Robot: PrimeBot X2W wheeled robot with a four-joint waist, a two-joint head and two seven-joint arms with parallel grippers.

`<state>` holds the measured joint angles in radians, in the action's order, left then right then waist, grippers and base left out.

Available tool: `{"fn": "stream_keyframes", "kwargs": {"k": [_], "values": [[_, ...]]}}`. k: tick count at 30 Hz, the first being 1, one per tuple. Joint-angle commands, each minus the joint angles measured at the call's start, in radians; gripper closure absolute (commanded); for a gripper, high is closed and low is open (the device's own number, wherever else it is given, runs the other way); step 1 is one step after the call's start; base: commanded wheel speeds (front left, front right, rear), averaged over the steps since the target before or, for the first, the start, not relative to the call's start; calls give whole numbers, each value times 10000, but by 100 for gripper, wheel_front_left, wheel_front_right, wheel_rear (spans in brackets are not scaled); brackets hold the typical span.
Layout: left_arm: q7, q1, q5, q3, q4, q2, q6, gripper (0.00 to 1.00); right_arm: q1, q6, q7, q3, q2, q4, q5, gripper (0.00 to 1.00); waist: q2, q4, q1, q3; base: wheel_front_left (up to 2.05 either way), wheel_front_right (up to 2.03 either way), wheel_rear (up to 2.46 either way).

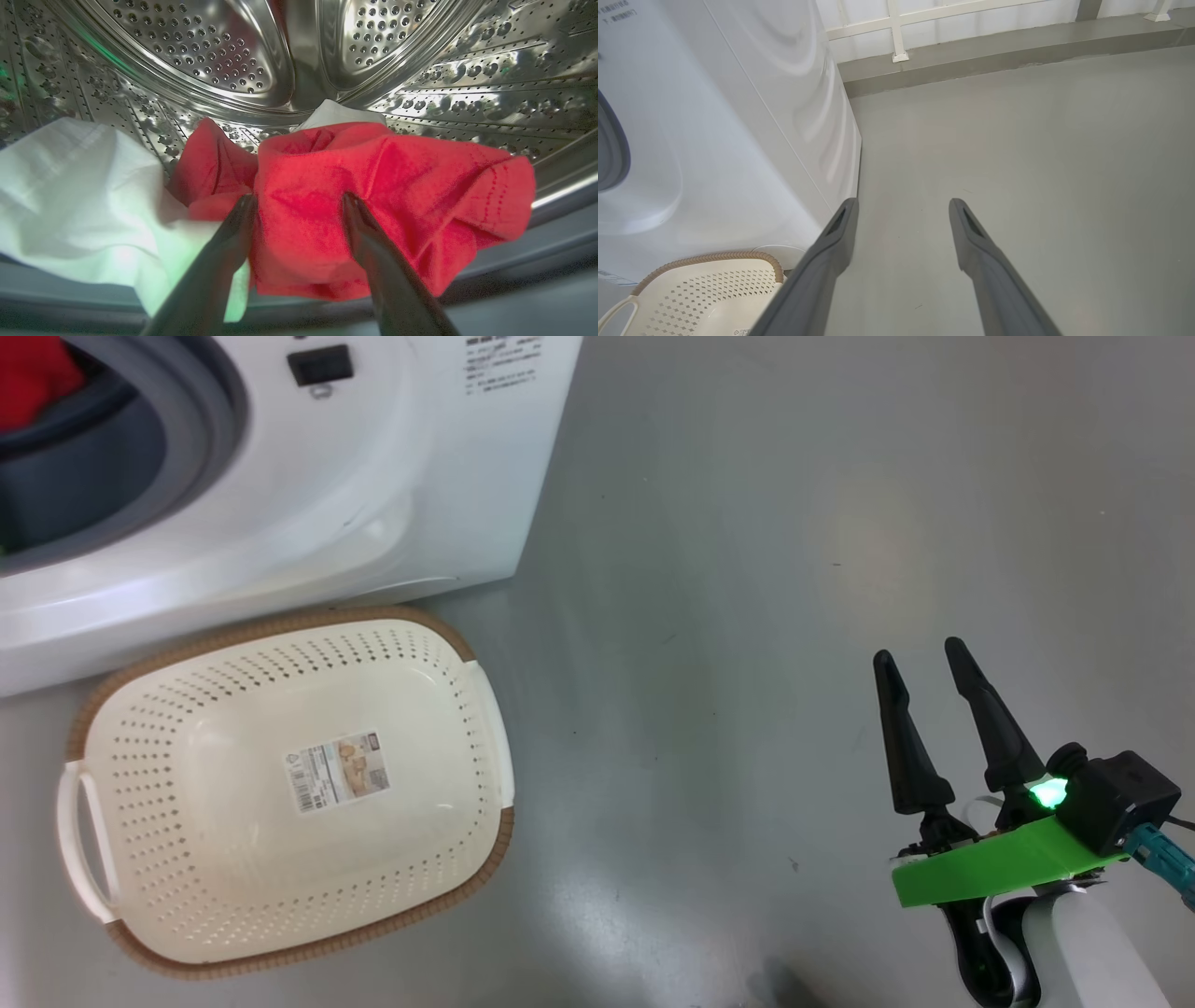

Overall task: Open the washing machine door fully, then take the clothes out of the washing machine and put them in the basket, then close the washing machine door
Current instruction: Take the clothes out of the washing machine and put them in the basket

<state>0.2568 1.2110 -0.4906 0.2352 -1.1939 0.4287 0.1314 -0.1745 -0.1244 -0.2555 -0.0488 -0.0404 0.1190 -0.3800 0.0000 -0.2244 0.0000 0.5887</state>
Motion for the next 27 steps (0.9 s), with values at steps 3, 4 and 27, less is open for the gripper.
{"fn": "stream_keyframes", "kwargs": {"k": [3,4,27], "values": [[49,328,163,-106,-186,646,-33,0,-2,-63,-63,-269,-99,-274,-132,0,0,-150,0,119,0,0,0],[45,365,168,-78,-282,653,-32,0,1,-63,-63,-277,-99,-284,-137,0,0,-165,0,131,0,0,0],[48,-1155,33,-1276,1932,212,-80,100,-40,-63,-63,-176,-99,-136,25,0,0,242,0,-660,0,0,0]]}}
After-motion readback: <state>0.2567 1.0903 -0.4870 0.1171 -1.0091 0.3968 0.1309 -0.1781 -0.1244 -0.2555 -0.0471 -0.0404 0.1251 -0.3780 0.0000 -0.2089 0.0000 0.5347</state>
